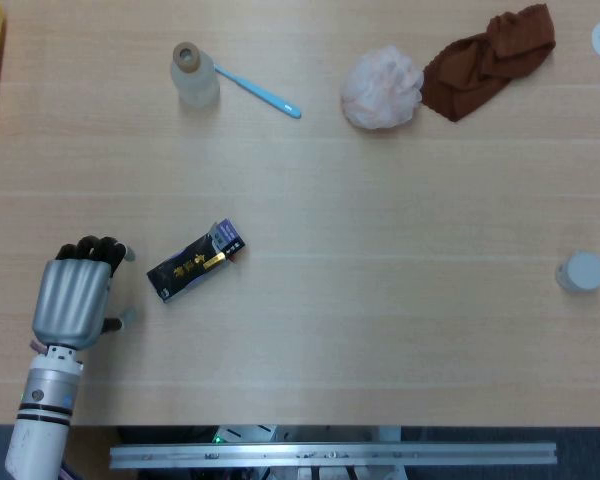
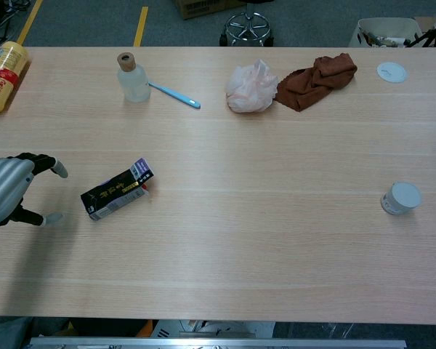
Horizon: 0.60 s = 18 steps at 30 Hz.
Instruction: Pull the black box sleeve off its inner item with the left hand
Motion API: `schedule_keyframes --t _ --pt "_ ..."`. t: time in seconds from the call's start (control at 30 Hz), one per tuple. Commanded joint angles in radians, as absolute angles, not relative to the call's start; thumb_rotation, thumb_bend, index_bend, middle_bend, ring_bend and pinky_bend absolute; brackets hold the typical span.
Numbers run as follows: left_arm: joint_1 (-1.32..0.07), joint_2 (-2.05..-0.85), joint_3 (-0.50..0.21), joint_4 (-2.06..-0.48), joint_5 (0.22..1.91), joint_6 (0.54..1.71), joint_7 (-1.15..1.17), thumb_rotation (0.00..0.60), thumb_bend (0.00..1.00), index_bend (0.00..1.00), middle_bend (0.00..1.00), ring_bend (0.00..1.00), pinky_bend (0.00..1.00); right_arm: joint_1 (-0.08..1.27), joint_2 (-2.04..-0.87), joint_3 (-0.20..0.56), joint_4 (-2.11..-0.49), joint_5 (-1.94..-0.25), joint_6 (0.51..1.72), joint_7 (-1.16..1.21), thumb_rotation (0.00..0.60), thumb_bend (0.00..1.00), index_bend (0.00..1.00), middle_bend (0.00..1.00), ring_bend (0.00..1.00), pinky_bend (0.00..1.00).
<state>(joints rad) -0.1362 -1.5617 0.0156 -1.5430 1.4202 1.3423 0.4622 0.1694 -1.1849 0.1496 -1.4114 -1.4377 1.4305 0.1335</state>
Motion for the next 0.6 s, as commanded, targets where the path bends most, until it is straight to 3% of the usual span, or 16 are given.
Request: schedule_keyframes --t 0.03,0.6 --pt "-0.137 -1.566 0.019 -1.542 1.416 1.336 0.461 0.554 0.11 0.35 0.33 0.26 0.35 0.168 -1.188 0.147 -1.406 -1.438 1.431 0.139 0.6 0.24 0.47 0.38 0.25 0.29" --pt "-0.155 -1.591 0.023 -1.514 1.412 1.311 0.444 0.519 0.11 0.35 0.32 0.26 0.35 0.169 -1.197 0.141 -1.398 -1.439 1.427 0.139 0.6 0.24 0.47 0.38 0.24 0.29"
